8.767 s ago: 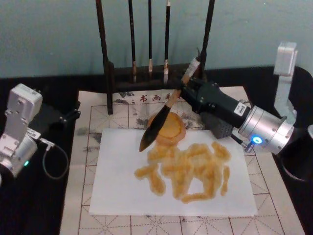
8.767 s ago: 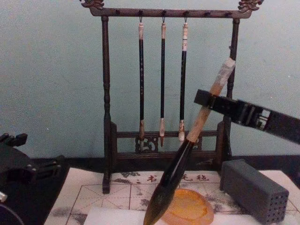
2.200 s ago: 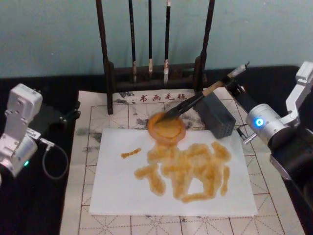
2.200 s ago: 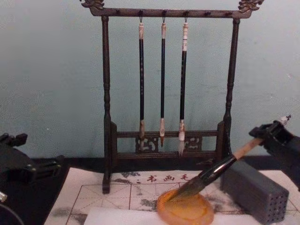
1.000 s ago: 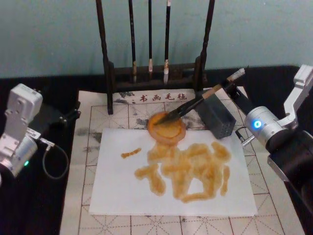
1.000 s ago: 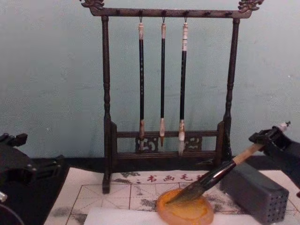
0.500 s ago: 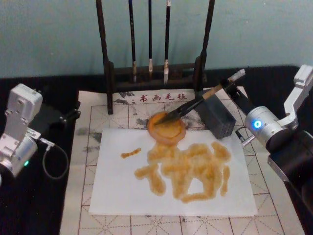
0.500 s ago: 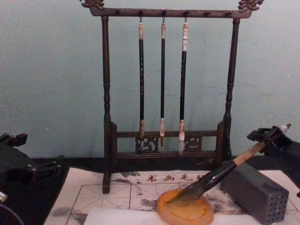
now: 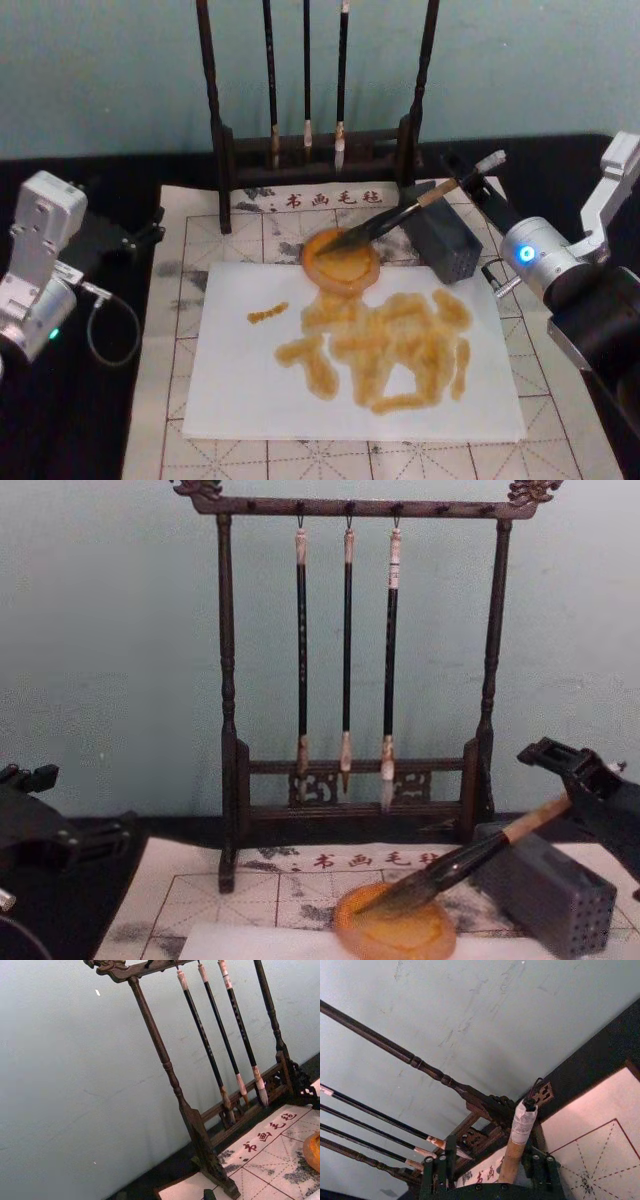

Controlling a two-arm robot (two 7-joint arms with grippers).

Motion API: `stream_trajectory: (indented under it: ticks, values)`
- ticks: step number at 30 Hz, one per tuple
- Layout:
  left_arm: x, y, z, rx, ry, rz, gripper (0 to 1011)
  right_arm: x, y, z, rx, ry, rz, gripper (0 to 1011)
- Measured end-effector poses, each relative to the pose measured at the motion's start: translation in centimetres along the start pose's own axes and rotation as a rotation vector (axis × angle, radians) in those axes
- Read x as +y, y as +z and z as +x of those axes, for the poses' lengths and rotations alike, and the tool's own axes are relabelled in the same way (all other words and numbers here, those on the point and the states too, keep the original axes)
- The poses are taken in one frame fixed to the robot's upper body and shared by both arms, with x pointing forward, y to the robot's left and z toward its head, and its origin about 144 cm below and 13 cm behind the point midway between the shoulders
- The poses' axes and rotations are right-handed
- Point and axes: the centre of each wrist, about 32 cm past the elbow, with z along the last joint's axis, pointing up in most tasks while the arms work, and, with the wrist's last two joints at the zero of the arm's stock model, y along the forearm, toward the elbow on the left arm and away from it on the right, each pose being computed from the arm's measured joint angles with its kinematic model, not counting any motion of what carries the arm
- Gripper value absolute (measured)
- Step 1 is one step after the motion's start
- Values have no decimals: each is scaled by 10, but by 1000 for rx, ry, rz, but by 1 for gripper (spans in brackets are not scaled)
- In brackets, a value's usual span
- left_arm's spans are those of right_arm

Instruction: Pick up the brush from the inkstone, write on the paper, then place the brush back to its original position.

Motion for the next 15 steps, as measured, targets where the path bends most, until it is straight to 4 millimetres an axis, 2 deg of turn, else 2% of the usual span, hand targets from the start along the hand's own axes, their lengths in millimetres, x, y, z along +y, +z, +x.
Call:
stream_trajectory:
  ticks: [1, 5, 6, 8, 15]
  values:
    - [0, 0, 0, 0, 0, 0, 1001, 0, 0, 0, 0, 0, 0, 789]
    - [0, 0, 0, 0, 0, 0, 1001, 0, 0, 0, 0, 0, 0, 926]
    - [0, 0, 0, 0, 0, 0, 1001, 0, 0, 0, 0, 0, 0, 926]
    - [0, 0, 0, 0, 0, 0, 1001, 0, 0, 0, 0, 0, 0, 987]
    - [0, 0, 0, 0, 0, 0, 1001, 0, 0, 0, 0, 0, 0, 1002]
